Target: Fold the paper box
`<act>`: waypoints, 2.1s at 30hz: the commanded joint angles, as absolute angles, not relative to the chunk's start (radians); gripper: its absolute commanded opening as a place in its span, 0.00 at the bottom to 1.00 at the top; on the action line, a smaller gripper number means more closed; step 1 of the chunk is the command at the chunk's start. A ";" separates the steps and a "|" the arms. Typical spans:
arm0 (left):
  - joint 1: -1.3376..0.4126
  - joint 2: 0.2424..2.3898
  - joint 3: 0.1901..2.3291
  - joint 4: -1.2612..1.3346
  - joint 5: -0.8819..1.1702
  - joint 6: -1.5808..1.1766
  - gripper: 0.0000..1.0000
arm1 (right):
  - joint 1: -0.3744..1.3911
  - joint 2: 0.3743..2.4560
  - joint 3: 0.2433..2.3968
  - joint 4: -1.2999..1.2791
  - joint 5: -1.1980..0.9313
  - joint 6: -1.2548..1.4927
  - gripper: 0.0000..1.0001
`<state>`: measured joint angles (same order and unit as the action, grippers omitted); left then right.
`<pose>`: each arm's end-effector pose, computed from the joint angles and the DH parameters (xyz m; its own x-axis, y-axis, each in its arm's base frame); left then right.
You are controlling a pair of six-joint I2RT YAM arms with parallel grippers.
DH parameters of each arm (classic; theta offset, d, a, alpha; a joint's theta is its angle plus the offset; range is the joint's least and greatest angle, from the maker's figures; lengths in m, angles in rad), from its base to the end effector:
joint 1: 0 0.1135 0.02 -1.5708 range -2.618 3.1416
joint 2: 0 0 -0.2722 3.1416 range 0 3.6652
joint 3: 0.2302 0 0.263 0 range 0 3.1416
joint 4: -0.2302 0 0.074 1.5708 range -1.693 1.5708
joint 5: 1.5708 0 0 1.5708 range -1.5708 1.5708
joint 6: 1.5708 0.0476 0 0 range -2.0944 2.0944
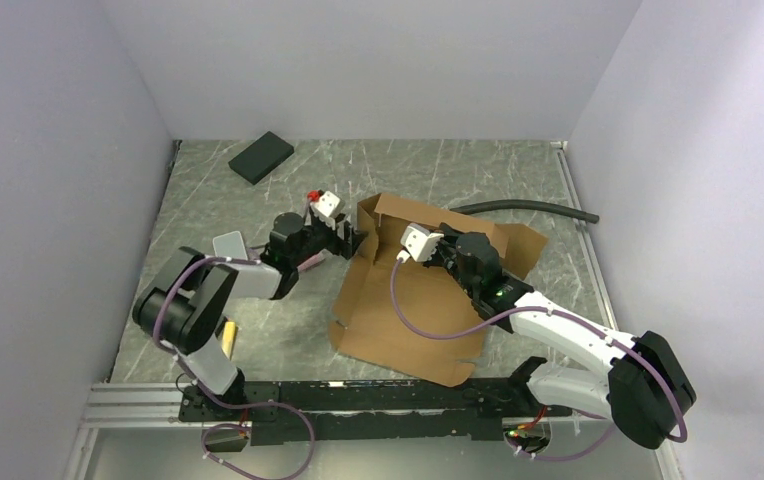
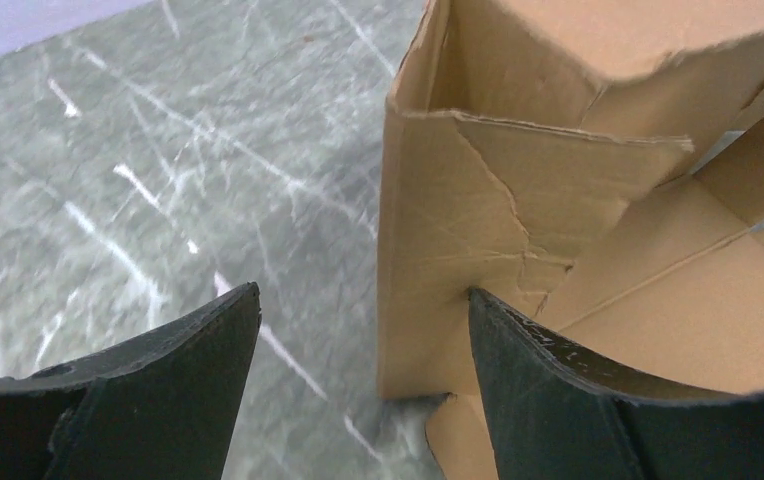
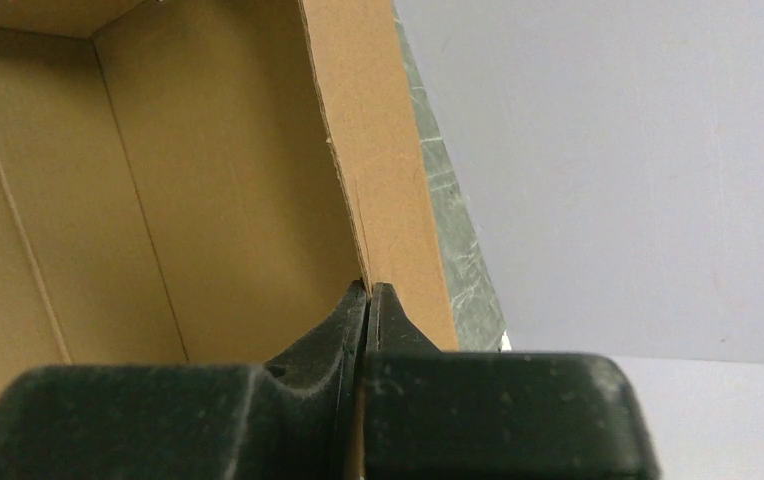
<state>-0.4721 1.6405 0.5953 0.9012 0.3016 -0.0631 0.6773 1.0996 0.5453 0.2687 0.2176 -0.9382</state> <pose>0.2942 -0.1661 0.1765 -0.1714 0.0199 -0.9850 0.6866 0.7194 -0.1049 0.2101 0.1558 0.2383 0.2335 -0.8227 -0.5182 -0.4434 0.3842 -0.8098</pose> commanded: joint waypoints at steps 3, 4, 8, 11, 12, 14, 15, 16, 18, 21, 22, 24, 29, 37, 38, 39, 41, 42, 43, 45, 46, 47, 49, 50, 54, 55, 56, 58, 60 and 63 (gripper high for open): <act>-0.469 1.756 0.689 1.047 0.451 -0.080 0.72 | 0.680 1.126 0.557 0.131 0.137 -0.858 0.00; -0.469 1.772 0.690 1.068 0.462 -0.092 0.67 | 0.680 1.127 0.559 0.130 0.134 -0.855 0.00; -0.477 1.816 0.676 1.147 0.436 -0.146 0.52 | 0.681 1.128 0.570 0.116 0.120 -0.845 0.00; -0.506 1.819 0.660 1.182 0.369 -0.132 0.52 | 0.681 1.135 0.577 0.104 0.115 -0.839 0.00; -0.520 1.817 0.658 1.185 0.345 -0.122 0.53 | 0.681 1.136 0.578 0.104 0.114 -0.838 0.00; -0.549 1.809 0.657 1.178 0.284 -0.089 0.53 | 0.682 1.139 0.581 0.098 0.111 -0.835 0.00; -0.565 1.803 0.654 1.175 0.252 -0.069 0.54 | 0.682 1.139 0.582 0.098 0.109 -0.834 0.00; -0.579 1.796 0.650 1.176 0.226 -0.052 0.55 | 0.682 1.138 0.583 0.096 0.109 -0.832 0.00; -0.593 1.788 0.631 1.208 0.213 -0.040 0.57 | 0.683 1.138 0.585 0.099 0.110 -0.824 0.00; -0.595 1.785 0.609 1.237 0.190 -0.042 0.59 | 0.682 1.135 0.592 0.101 0.116 -0.818 0.00; -0.594 1.782 0.608 1.229 0.185 -0.039 0.59 | 0.682 1.136 0.597 0.099 0.115 -0.814 0.00; -0.594 1.777 0.602 1.236 0.191 -0.040 0.62 | 0.681 1.140 0.608 0.087 0.123 -0.805 0.00; -0.594 1.770 0.604 1.227 0.180 -0.038 0.67 | 0.682 1.144 0.611 0.081 0.123 -0.807 0.00; -0.591 1.737 0.605 1.205 0.196 -0.042 0.76 | 0.683 1.152 0.616 0.078 0.124 -0.804 0.00; -0.588 1.727 0.600 1.194 0.206 -0.038 0.77 | 0.683 1.152 0.615 0.078 0.124 -0.805 0.00; -0.586 1.718 0.597 1.178 0.212 -0.033 0.78 | 0.683 1.152 0.614 0.078 0.123 -0.804 0.00; -0.577 1.702 0.590 1.153 0.226 -0.029 0.79 | 0.682 1.154 0.617 0.078 0.122 -0.803 0.00; -0.573 1.698 0.587 1.149 0.228 -0.028 0.79 | 0.682 1.156 0.618 0.076 0.121 -0.802 0.00; -0.570 1.695 0.587 1.142 0.222 -0.028 0.79 | 0.682 1.155 0.617 0.075 0.120 -0.802 0.00; -0.566 1.694 0.602 1.107 0.198 -0.024 0.78 | 0.683 1.156 0.619 0.073 0.117 -0.801 0.00; -0.565 1.698 0.615 1.087 0.189 -0.023 0.77 | 0.682 1.157 0.621 0.070 0.115 -0.801 0.00; -0.565 1.707 0.628 1.069 0.185 -0.021 0.77 | 0.683 1.159 0.622 0.068 0.113 -0.798 0.00; -0.564 1.727 0.655 1.056 0.171 -0.027 0.74 | 0.682 1.161 0.624 0.062 0.108 -0.796 0.00; -0.564 1.737 0.669 1.048 0.162 -0.029 0.71 | 0.682 1.163 0.625 0.061 0.105 -0.795 0.00; -0.565 1.771 0.701 1.053 0.136 -0.047 0.70 | 0.682 1.163 0.626 0.054 0.089 -0.793 0.00; -0.565 1.776 0.705 1.061 0.138 -0.054 0.72 | 0.682 1.164 0.627 0.052 0.085 -0.792 0.00; -0.565 1.782 0.707 1.071 0.148 -0.061 0.74 | 0.682 1.165 0.627 0.050 0.081 -0.792 0.00; -0.564 1.792 0.707 1.093 0.173 -0.074 0.76 | 0.684 1.169 0.629 0.048 0.076 -0.788 0.00; -0.565 1.798 0.707 1.097 0.159 -0.090 0.75 | 0.685 1.171 0.633 0.042 0.074 -0.782 0.00; -0.565 1.787 0.690 1.091 0.087 -0.118 0.79 | 0.686 1.168 0.642 0.038 0.074 -0.769 0.00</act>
<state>-0.5709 1.7870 0.6735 1.0489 0.1844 -0.0822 0.6716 1.1439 0.6346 0.1699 0.1864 -0.8555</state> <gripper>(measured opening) 0.762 0.018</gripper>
